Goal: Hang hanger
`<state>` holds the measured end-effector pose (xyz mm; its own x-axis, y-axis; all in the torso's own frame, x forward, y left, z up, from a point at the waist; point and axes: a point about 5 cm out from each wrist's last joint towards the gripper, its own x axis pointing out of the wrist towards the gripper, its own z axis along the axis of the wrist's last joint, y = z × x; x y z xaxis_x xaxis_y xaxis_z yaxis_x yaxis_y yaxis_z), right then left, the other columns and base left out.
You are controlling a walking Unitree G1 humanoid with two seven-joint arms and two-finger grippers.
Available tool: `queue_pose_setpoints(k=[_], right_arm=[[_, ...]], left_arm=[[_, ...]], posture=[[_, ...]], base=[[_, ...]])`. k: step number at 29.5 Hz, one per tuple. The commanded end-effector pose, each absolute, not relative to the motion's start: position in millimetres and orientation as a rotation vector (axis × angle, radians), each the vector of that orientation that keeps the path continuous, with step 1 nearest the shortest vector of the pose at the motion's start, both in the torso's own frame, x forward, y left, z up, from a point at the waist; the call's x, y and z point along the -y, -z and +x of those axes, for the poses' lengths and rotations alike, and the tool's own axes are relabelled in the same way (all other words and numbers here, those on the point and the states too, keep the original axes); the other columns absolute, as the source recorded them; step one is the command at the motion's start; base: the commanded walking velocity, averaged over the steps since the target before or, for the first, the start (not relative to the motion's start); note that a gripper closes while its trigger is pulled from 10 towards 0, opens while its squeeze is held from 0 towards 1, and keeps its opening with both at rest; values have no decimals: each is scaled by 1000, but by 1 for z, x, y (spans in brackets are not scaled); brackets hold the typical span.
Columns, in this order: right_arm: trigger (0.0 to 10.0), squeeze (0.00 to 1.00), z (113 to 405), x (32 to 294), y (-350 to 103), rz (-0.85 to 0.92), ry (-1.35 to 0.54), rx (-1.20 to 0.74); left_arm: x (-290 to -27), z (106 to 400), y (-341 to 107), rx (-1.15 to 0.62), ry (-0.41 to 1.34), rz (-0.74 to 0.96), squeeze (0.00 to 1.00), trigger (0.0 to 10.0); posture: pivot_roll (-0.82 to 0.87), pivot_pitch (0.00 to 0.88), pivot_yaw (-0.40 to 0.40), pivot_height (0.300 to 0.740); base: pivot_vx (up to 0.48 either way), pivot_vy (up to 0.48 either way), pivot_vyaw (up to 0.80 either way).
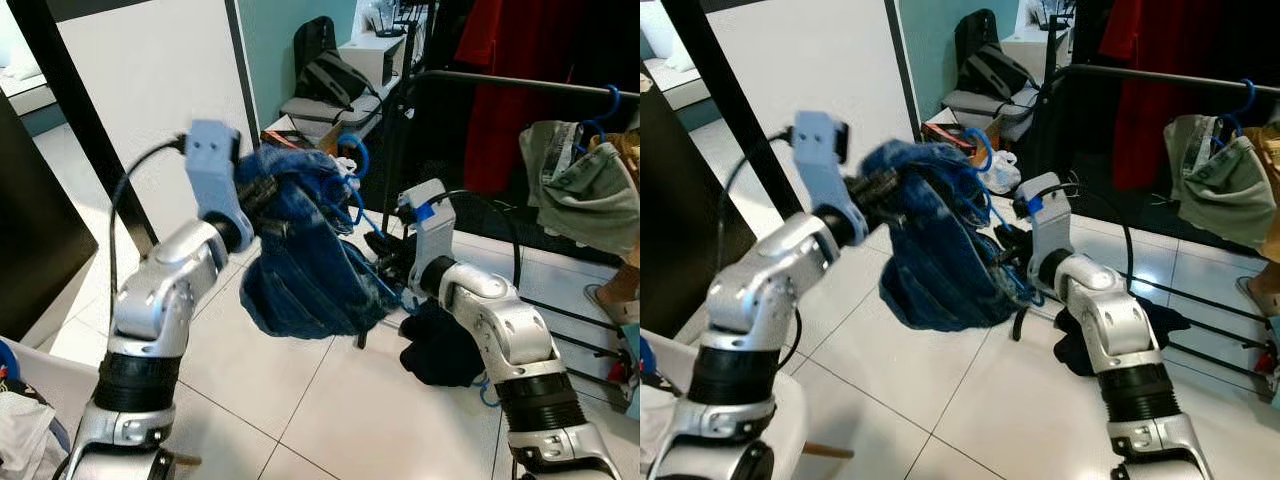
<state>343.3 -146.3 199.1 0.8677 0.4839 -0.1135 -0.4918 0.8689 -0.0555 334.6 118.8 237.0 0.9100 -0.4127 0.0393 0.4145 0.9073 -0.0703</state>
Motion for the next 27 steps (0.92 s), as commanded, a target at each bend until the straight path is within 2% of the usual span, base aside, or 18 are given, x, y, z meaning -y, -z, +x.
queue_pose_setpoints(k=[1,5,6,7,8,10,11,13,14,15,20,22,27], right_arm=[[10000,0,344,142,-214,-58,-525,-19],[10000,0,342,140,-220,-39,-544,14],[10000,0,340,137,-223,-28,-564,33],[10000,0,340,137,-223,-28,-564,33],[10000,0,339,135,-224,-27,-579,37],[10000,0,339,135,-224,-27,-579,37],[10000,0,339,133,-224,-31,-591,33],[10000,0,339,133,-224,-31,-591,33],[10000,0,338,130,-222,-39,-603,24],[10000,0,337,126,-219,-44,-618,15],[10000,0,336,122,-218,-46,-631,9],[10000,0,336,116,-216,-48,-651,3],[10000,0,335,112,-215,-44,-662,4]], left_arm=[[-123,334,-235,19,417,-40,0,0],[-121,334,-226,-11,418,9,0,0],[-118,335,-218,-31,416,65,0,2392],[-118,335,-218,-31,416,65,0,2392],[-115,335,-214,-39,419,87,0,3412],[-115,335,-214,-39,419,87,0,3412],[-112,334,-213,-30,428,107,0,5294],[-112,334,-213,-30,428,107,0,5294],[-108,333,-215,-15,445,103,0,7765],[-103,331,-220,18,464,86,0,9412],[-98,330,-227,57,486,70,0,9725],[-84,322,-241,141,583,34,0,10000],[-68,311,-243,167,709,45,0,10000]], posture=[[-39,0,68,740],[-44,0,69,740],[-50,0,71,740],[-50,0,71,740],[-50,0,71,740],[-50,0,71,740],[-50,0,70,740],[-50,0,70,740],[-49,0,68,740],[-49,0,68,740],[-49,0,68,740],[-45,0,66,740],[-45,0,66,740]], base=[[0,0,0],[0,0,0],[0,0,0],[0,0,0],[0,0,0],[0,0,0],[0,0,0],[0,0,0],[0,0,0],[0,0,0],[0,0,0],[0,0,0],[0,0,0]])
